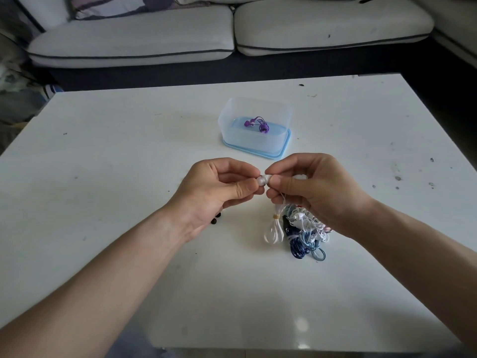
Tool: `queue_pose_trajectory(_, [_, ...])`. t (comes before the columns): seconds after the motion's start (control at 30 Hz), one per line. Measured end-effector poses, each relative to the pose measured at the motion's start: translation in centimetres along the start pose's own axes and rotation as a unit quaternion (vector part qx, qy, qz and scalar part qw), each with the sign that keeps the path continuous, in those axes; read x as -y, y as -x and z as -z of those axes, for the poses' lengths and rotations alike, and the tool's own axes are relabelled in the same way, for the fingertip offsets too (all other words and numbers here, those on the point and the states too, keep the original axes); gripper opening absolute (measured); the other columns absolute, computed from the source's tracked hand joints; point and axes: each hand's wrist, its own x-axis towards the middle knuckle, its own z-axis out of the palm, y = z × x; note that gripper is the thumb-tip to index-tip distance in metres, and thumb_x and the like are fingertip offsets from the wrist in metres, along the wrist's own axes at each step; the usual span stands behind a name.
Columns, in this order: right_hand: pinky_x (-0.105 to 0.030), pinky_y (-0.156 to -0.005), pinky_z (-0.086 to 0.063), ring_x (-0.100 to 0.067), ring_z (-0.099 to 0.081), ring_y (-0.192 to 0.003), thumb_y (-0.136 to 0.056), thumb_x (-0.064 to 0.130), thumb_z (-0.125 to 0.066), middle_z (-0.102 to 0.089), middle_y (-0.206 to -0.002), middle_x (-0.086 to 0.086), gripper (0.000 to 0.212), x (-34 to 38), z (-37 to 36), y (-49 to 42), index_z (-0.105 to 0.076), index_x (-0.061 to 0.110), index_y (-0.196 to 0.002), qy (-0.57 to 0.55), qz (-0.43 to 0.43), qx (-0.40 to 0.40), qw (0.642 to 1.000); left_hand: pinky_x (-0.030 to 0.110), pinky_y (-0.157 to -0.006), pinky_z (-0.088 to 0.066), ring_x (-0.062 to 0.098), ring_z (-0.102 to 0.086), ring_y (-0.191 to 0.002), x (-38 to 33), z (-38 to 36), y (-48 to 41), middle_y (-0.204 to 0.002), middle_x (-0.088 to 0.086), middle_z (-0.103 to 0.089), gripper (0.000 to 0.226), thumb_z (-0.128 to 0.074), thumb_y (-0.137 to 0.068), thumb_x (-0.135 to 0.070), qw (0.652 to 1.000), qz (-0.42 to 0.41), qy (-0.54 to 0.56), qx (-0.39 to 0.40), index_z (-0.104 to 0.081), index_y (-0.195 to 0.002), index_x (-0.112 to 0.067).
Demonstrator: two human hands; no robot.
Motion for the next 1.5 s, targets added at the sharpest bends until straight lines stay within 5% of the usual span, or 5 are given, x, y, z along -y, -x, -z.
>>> queue_pose_trajectory(1.03, [-0.026,-0.062,-0.057,-0.019,-0.068,-0.063,-0.067,0.009,-0.075,-0.069,-0.075,-0.015,0.020,-0.8,0.4,-0.3,-0.070,0.003,-0.086,-0.035,-0.033,0.030,0.998,0.019,-0.063,-0.054,0.017,-0.072,-0.070,0.8,0.3,-0.8,-0.077,0.009,-0.074,0.018,-0.076,-0.060,-0.013,1.000,-0.005,-0.003,0.012,-0.070,-0.077,-0.012])
queue_pose_trajectory(1.23, [-0.025,-0.067,-0.056,-0.017,-0.064,-0.067,-0.087,0.000,-0.064,-0.066,-0.078,-0.012,0.021,-0.9,0.5,-0.6,-0.070,0.005,-0.107,-0.086,-0.040,0.013,0.995,0.022,-0.070,-0.053,0.016,-0.070,-0.085,1.4,0.3,-0.9,-0.096,0.007,-0.075,0.025,-0.073,-0.074,-0.025,0.997,-0.023,-0.079,0.004,-0.070,-0.097,-0.016])
queue_pose_trajectory(1.37, [-0.023,-0.067,-0.054,-0.013,-0.059,-0.066,-0.096,0.002,-0.054,-0.058,-0.074,-0.006,0.017,-0.3,-0.1,-0.7,-0.070,0.005,-0.101,-0.174,-0.029,0.004,0.984,0.023,-0.086,-0.054,0.013,-0.066,-0.104,2.3,-0.3,-0.9,-0.112,-0.002,-0.071,0.056,-0.089,-0.065,-0.033,0.979,-0.030,-0.195,0.054,-0.064,-0.115,-0.023])
queue_pose_trajectory(1.5, [-0.025,-0.066,-0.055,-0.016,-0.061,-0.069,-0.099,0.003,-0.049,-0.059,-0.075,-0.006,0.014,0.1,-0.9,-0.4,-0.062,0.005,-0.104,-0.249,-0.025,0.004,0.968,0.023,-0.078,-0.056,0.014,-0.069,-0.084,3.2,-1.5,-0.2,-0.092,-0.003,-0.072,0.040,-0.083,-0.076,-0.014,0.970,-0.023,-0.236,0.062,-0.062,-0.110,-0.013])
